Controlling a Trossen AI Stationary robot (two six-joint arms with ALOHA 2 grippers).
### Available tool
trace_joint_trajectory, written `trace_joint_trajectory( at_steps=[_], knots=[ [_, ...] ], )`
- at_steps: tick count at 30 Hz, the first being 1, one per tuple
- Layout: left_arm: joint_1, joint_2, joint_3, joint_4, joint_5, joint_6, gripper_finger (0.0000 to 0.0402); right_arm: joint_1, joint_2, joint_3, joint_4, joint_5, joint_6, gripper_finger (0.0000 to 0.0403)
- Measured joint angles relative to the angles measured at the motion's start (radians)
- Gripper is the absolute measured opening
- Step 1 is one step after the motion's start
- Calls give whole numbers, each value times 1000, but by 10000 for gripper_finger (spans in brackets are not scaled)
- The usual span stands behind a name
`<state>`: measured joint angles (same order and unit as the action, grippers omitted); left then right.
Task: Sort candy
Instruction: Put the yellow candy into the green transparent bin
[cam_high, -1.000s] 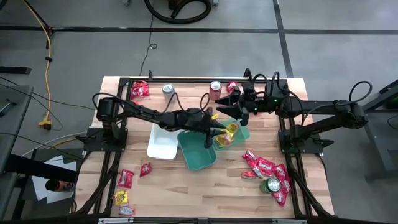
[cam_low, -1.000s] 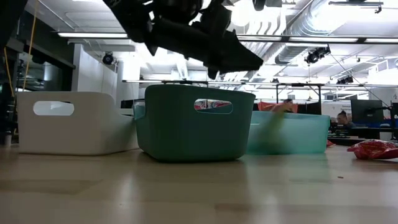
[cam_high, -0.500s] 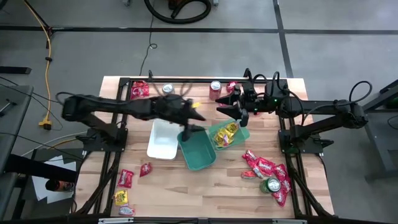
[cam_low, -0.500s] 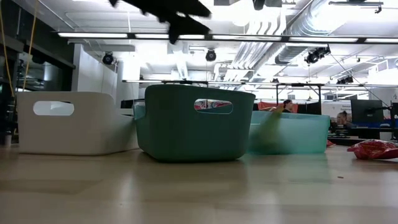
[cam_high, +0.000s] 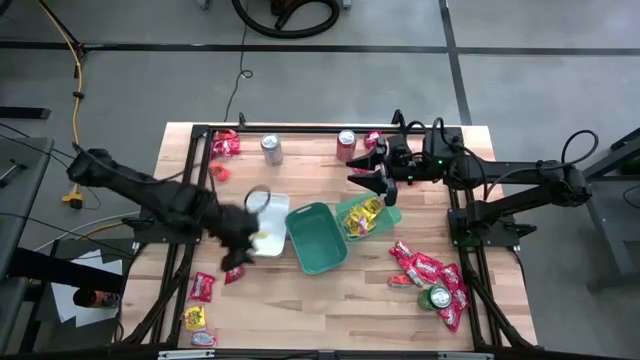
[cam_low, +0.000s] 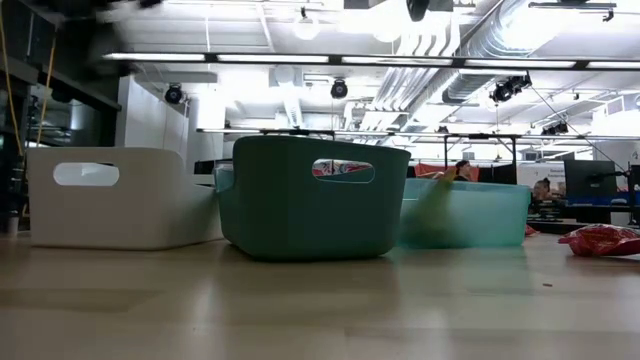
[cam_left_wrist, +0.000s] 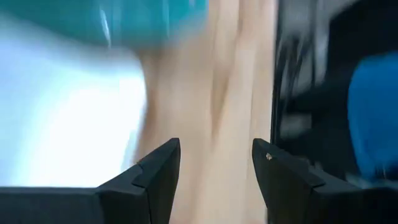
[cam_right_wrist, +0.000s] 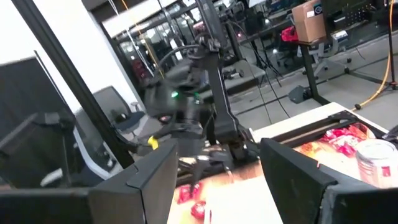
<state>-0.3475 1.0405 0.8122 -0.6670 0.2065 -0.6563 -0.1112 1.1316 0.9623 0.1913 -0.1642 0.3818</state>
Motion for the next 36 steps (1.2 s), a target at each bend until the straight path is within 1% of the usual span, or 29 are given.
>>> trace_joint_trajectory(
  at_steps=[3, 5, 8, 11, 16, 19, 23, 31, 36],
  knots=[
    [-142, 18, 0, -118, 48, -150, 185, 0, 0, 0, -32, 4, -41, 222],
    [-241, 43, 0, -141, 74, -242, 185, 0, 0, 0, -54, 17, -60, 222],
    [-380, 90, 0, -107, 107, -369, 185, 0, 0, 0, -82, 63, -76, 222],
    [-506, 150, 0, -33, 98, -461, 185, -3, 0, 0, -103, 99, -80, 222],
    [-649, 290, 1, 44, 58, -543, 185, -19, 0, 0, -138, 103, -88, 222],
    [-692, 369, 0, 32, 58, -565, 185, -30, 0, 0, -159, 102, -88, 222],
    [-710, 448, 0, 33, 57, -589, 185, -40, 0, 0, -176, 102, -86, 222],
    [-718, 548, 1, 33, 60, -625, 185, -40, 0, 0, -200, 101, -84, 222],
    [-727, 601, 4, 38, 93, -662, 185, -40, 0, 0, -210, 101, -84, 222]
  ],
)
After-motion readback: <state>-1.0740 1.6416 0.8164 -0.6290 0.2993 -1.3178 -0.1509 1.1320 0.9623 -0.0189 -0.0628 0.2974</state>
